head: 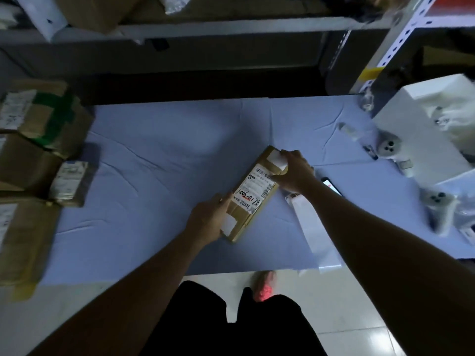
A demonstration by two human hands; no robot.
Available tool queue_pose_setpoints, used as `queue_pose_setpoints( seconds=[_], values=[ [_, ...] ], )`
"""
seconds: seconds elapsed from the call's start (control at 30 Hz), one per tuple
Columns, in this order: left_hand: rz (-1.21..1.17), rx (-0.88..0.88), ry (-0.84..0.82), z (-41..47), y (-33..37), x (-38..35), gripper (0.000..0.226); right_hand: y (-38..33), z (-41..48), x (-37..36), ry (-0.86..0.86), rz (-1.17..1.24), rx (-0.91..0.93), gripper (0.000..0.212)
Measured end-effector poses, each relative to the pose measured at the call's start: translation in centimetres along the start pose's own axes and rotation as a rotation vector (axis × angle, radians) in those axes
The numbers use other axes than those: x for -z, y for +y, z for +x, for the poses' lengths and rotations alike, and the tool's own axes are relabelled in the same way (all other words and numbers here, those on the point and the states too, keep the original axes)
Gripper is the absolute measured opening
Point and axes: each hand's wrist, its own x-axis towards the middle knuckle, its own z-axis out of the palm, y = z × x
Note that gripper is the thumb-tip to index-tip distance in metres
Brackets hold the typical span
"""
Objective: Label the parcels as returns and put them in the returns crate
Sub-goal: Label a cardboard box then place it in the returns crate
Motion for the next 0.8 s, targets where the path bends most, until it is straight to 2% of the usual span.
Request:
queue_pose_setpoints(
  seconds=[0.07,0.13,0.23,0.3,0.37,0.47,0.6,0.8],
  values=[
    [0.002,0.066,-0.052,0.3,1.4,-0.5,0.094,1.4,0.5,-0.2,-0.035,0.006,0.01,0.076],
    [-0.004,0.129,-0.117,0.6,2.2,-0.5,0.1,2.4,1.1,-0.4,-0.048,0.048,0.03,0.073],
    [0.031,0.171,-0.284,0.8,3.0,0.2,0.135,3.6,1.4,0.2,-0.046,0.132,0.065,0.069],
    [0.028,0.191,-0.35,1.3,3.5,1.2,0.145,4.6,1.5,1.1,-0.015,0.14,0.075,0.063],
    [-0.076,0.241,-0.296,2.2,4.3,2.0,0.137,5.7,1.2,2.1,0.01,0.12,0.08,0.061],
    [-0.257,0.304,-0.109,3.9,5.7,2.4,0.111,7.4,0.3,3.5,0.026,0.07,0.029,0.06],
    [-0.308,0.318,0.007,4.9,7.5,1.7,0.084,10.0,-0.9,4.4,0.021,-0.017,-0.09,0.067],
    [-0.193,0.445,0.113,4.4,10.8,1.2,0.078,13.6,-2.2,3.2,-0.173,-0.254,-0.237,0.093]
  ],
)
